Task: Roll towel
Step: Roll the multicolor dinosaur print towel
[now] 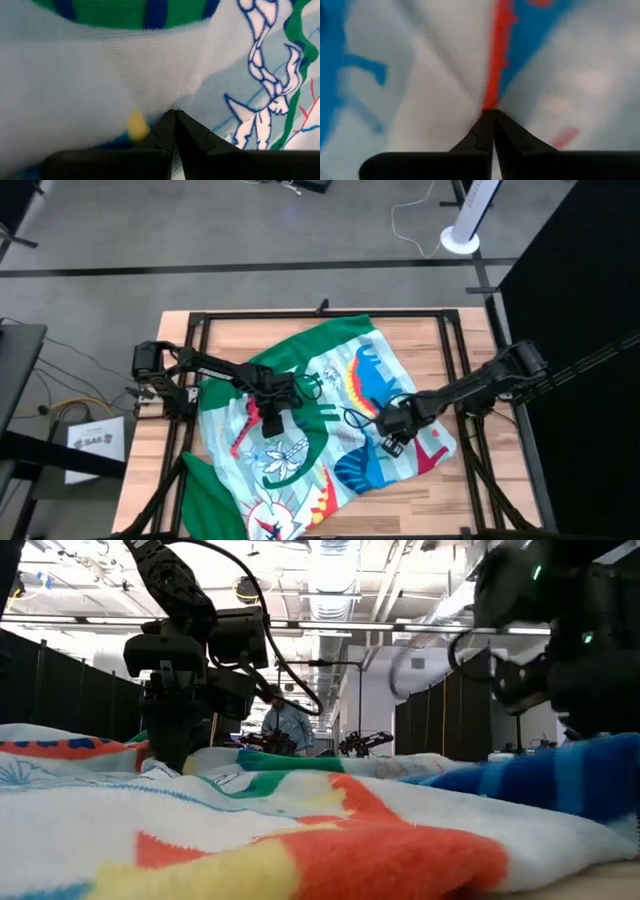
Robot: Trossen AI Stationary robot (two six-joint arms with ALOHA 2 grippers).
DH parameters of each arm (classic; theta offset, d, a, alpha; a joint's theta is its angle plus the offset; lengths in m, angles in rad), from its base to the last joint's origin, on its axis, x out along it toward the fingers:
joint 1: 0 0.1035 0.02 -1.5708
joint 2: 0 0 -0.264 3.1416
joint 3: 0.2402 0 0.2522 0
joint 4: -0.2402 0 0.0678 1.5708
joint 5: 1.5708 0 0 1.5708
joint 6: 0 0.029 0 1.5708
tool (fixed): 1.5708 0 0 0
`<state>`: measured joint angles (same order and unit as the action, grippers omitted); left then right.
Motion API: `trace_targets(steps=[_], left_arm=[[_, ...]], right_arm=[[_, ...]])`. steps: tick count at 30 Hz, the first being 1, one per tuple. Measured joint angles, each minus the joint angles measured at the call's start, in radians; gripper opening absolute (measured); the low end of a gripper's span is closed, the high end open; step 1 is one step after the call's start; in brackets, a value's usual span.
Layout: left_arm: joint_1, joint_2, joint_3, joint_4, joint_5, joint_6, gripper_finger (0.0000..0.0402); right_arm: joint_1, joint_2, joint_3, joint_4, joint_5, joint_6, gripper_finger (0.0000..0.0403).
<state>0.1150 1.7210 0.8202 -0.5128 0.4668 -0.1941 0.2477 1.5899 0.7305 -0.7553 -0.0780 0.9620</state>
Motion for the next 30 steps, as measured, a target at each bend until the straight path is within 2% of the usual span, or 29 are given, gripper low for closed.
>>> trace_targets(steps=[1,3,4,6,9,13,15,16,18,26,28,30], left_arm=[[0.0,0.0,0.0,-0.004,0.001,0.001,0.0003],[-0.002,0.0,0.001,0.003,-0.005,0.004,0.0003],[-0.002,0.0,0.002,0.004,-0.008,0.004,0.0003],[-0.002,-0.001,0.0,-0.019,-0.003,0.0,0.0003],[-0.002,-0.001,-0.001,-0.028,0.003,-0.001,0.0003],[-0.002,-0.001,-0.001,-0.027,0.005,-0.002,0.0003],[0.003,-0.001,-0.001,-0.025,0.006,0.0,0.0003],[0.003,-0.001,-0.001,-0.026,0.009,0.0,0.0003],[0.003,-0.001,-0.001,-0.023,0.008,0.001,0.0003],[0.003,-0.001,-0.001,-0.034,0.006,0.01,0.0003],[0.003,-0.001,-0.001,-0.034,0.006,0.013,0.0003],[0.003,-0.001,-0.001,-0.036,0.006,0.014,0.0003]], right_arm=[[-0.024,0.003,0.003,-0.089,0.051,0.009,0.0],[-0.071,-0.013,-0.002,-0.228,0.219,0.06,0.0],[-0.092,-0.024,-0.001,-0.257,0.264,0.09,0.0],[-0.121,-0.074,-0.008,-0.272,0.286,0.119,0.0],[-0.14,-0.099,-0.013,-0.028,0.209,0.056,0.0],[-0.127,-0.082,-0.036,0.439,-0.093,-0.086,0.0],[-0.126,-0.074,-0.041,0.515,-0.198,-0.104,0.0],[-0.131,-0.071,-0.041,0.522,-0.215,-0.107,0.0],[-0.145,-0.072,-0.041,0.488,-0.201,-0.102,0.0],[-0.166,-0.163,-0.041,0.255,-0.016,-0.034,0.0],[-0.164,-0.158,-0.047,0.295,-0.029,-0.033,0.0],[-0.157,-0.142,-0.049,0.37,-0.097,-0.058,0.0]])
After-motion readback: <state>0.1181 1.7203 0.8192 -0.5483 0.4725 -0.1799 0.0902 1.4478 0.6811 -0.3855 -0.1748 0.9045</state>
